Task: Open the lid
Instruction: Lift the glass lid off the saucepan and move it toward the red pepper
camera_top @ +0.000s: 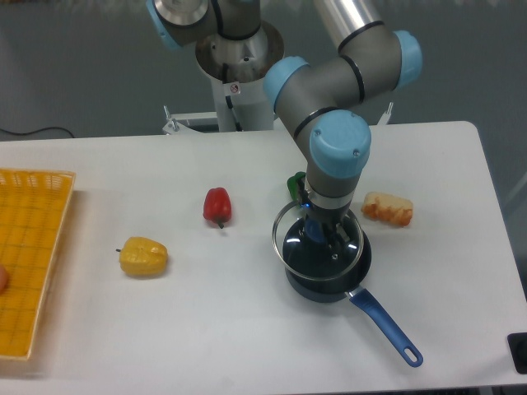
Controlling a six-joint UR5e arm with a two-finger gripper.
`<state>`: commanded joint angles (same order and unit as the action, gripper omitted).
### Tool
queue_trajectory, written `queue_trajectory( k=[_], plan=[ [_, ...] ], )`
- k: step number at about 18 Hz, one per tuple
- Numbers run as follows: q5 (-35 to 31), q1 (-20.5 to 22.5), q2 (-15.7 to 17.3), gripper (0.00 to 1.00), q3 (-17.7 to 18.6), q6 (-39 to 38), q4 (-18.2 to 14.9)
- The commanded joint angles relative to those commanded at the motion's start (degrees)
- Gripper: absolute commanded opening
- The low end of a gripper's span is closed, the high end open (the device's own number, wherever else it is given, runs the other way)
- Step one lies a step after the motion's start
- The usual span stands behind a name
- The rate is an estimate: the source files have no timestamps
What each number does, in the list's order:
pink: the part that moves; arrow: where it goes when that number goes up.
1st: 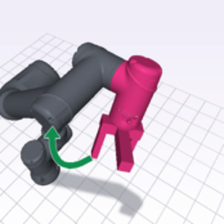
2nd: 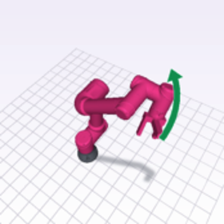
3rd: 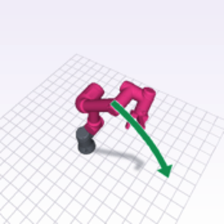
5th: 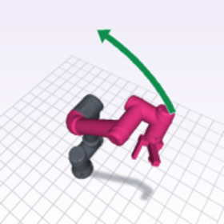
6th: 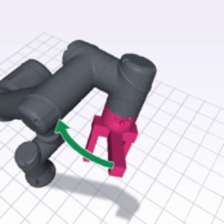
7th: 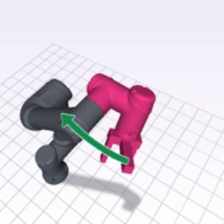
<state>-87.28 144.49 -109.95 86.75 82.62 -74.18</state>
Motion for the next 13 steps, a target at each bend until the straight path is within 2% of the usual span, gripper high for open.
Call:
queue_trajectory(
  k=[13],
  plan=[
    [1.6,-5.4,0.4,0.46,-1.5,-10.7,0.1]
  ],
)
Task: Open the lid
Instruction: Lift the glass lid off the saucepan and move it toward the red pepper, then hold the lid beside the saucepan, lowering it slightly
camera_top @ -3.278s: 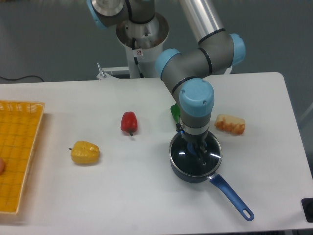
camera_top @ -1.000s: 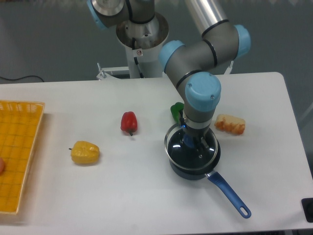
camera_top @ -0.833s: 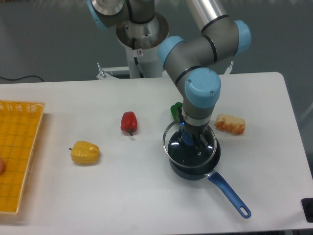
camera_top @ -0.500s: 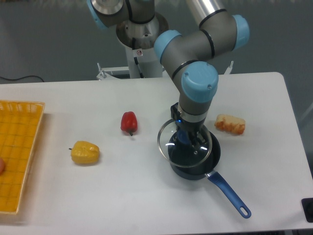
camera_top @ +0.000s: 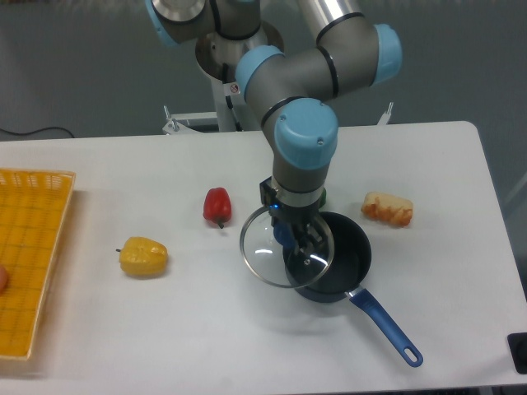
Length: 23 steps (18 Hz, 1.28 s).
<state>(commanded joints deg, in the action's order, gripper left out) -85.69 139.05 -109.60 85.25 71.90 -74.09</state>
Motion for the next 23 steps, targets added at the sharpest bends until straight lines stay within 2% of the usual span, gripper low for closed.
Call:
queue_trajectory(
  k=[5,23],
  plan=[
    [0.2,-1.8,0.2,0.46,0.0,-4.4,0.3],
    [-0.2,-4.3,0.8,0.46,0.5,-6.6,0.0]
  ],
)
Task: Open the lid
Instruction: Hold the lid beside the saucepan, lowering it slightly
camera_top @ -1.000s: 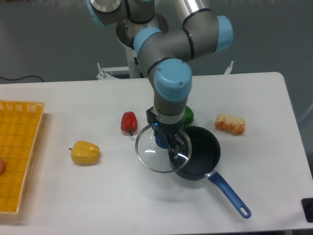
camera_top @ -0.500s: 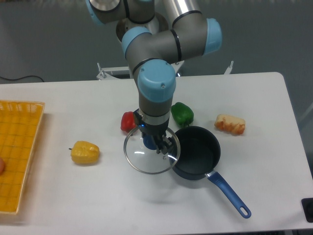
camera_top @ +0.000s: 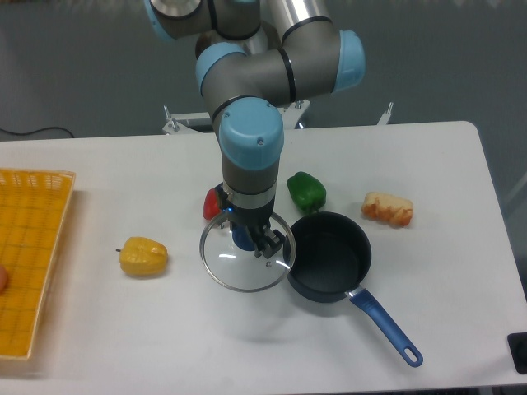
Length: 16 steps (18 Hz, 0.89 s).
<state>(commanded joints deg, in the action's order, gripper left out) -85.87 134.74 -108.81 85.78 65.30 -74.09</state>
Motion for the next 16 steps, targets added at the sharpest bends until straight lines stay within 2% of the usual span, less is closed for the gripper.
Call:
queue_trajectory(
  k=[16],
  plan=[
    [-0.6,-1.1,0.0,0.46,0.1,-3.1,0.4]
  ],
)
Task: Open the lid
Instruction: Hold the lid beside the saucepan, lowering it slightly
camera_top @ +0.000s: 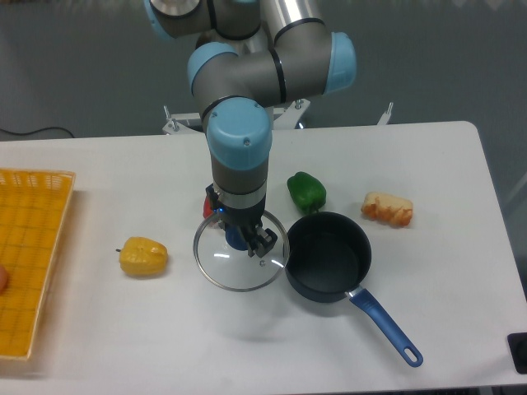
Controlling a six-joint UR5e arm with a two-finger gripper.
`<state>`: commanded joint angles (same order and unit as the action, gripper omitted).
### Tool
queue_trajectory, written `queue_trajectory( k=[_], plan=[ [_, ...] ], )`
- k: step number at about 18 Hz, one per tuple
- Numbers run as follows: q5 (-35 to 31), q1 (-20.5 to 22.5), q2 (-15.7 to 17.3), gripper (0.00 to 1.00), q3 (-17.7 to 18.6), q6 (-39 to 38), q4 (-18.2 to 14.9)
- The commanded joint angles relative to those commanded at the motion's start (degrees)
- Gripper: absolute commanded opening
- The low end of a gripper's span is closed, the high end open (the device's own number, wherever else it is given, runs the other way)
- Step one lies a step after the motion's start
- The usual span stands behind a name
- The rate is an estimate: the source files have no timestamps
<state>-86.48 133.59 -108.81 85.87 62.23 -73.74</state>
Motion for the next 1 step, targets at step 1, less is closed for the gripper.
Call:
queue_trajectory(
  k=[1],
  plan=[
    [-0.1,-0.4,0.0,0.46,0.0,0.0,0.0]
  ],
)
